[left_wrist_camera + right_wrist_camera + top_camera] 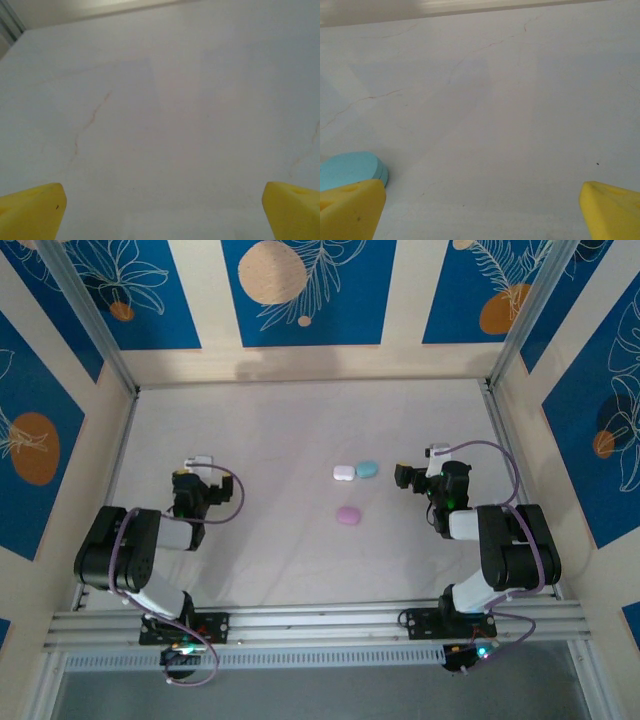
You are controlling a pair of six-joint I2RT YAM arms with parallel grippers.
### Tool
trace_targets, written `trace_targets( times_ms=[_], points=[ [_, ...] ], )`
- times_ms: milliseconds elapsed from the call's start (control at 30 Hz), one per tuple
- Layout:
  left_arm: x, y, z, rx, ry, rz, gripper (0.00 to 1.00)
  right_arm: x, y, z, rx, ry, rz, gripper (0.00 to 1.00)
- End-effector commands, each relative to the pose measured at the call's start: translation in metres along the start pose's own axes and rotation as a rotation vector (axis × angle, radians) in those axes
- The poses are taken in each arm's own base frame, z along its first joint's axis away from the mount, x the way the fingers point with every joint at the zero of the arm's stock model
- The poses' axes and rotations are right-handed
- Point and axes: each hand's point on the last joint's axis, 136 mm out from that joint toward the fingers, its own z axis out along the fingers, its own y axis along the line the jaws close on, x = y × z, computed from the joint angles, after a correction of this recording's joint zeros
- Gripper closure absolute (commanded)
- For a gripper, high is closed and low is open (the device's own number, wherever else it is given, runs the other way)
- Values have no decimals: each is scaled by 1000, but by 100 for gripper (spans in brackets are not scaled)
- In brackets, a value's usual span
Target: Insert the wireless bluetooth earbuds into the charging case
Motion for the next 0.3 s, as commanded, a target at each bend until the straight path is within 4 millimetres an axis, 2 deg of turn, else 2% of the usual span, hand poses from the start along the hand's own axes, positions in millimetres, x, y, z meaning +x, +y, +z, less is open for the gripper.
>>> trace_targets(
  times_ms=[0, 267],
  points=[
    [-18, 9, 1, -32, -64, -40, 0, -11, -1, 1, 2, -28, 3, 1],
    [-18, 8, 0, -31, -63, -40, 0, -11, -1, 1, 1, -29, 3, 1]
  ],
)
